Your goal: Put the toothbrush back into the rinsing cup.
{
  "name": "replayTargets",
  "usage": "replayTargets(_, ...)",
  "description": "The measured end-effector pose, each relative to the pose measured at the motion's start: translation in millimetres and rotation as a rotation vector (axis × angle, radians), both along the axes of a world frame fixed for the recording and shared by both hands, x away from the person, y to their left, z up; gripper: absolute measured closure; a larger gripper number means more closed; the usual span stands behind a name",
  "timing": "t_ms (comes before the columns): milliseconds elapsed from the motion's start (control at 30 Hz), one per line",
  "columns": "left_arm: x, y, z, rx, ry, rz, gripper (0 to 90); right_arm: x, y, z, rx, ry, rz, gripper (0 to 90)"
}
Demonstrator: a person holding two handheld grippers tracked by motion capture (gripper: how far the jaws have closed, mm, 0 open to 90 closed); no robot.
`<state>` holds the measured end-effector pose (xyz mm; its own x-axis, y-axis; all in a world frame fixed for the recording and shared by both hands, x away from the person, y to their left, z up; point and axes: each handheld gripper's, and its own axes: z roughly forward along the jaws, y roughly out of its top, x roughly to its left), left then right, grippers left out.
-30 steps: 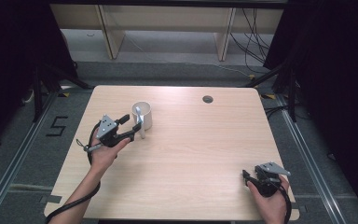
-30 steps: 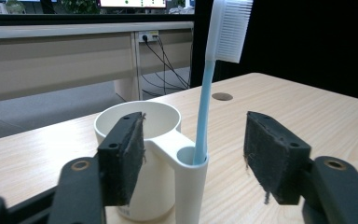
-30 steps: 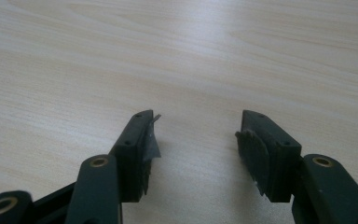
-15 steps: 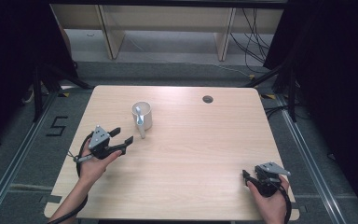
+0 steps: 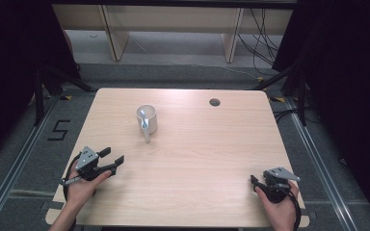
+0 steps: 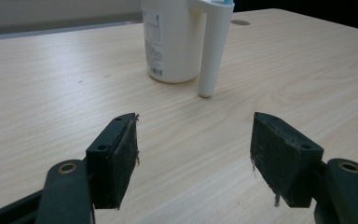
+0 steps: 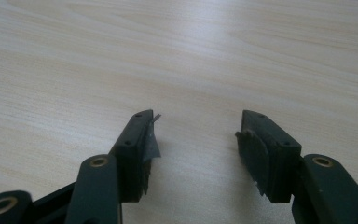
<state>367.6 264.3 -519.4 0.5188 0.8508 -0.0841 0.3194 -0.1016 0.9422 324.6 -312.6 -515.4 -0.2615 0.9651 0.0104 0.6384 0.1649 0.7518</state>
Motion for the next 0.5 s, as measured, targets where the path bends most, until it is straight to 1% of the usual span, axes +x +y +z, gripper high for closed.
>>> replayTargets(67,-2.7,2.1,-2.2,0.011,-0.004,0.004,31.6,-0.1,-0.2,0.0,-0.003,-0.001,0.002,46.4)
replayTargets(100,-3.9,2.5,-3.4,0.006,-0.008,0.007,31.6,-0.1,-0.1,0.0,-0.002,0.000,0.001,46.4)
replayTargets(133,-5.9,3.2,-3.3,0.015,-0.001,0.013,31.6,-0.1,-0.2,0.0,-0.003,-0.001,0.002,46.4)
replayTargets(200,-7.9,3.9,-3.9,0.007,-0.022,0.014,31.5,-0.1,-0.3,-0.1,-0.002,-0.001,0.003,46.3)
replayTargets(233,-9.7,4.2,-3.3,0.014,-0.019,0.022,31.5,-0.1,-0.1,0.1,-0.001,0.001,0.001,46.3)
replayTargets(267,-9.5,3.8,-4.7,-0.007,-0.042,0.016,31.6,0.0,0.1,0.0,0.001,0.000,-0.001,46.3)
replayTargets(300,-11.2,3.9,-3.9,-0.005,-0.031,0.023,31.5,0.0,0.1,0.0,0.001,0.000,-0.001,46.3)
replayTargets(333,-12.5,4.5,-3.6,-0.005,-0.033,0.027,31.5,-0.1,-0.2,0.0,-0.002,0.001,0.002,46.3)
replayTargets(367,-12.7,4.7,-4.4,-0.022,-0.046,0.029,31.5,0.0,0.1,0.0,0.001,0.000,-0.001,46.3)
replayTargets(500,-18.0,5.9,-4.2,-0.030,-0.068,0.055,31.9,0.0,0.2,-0.1,0.002,0.000,-0.004,46.3)
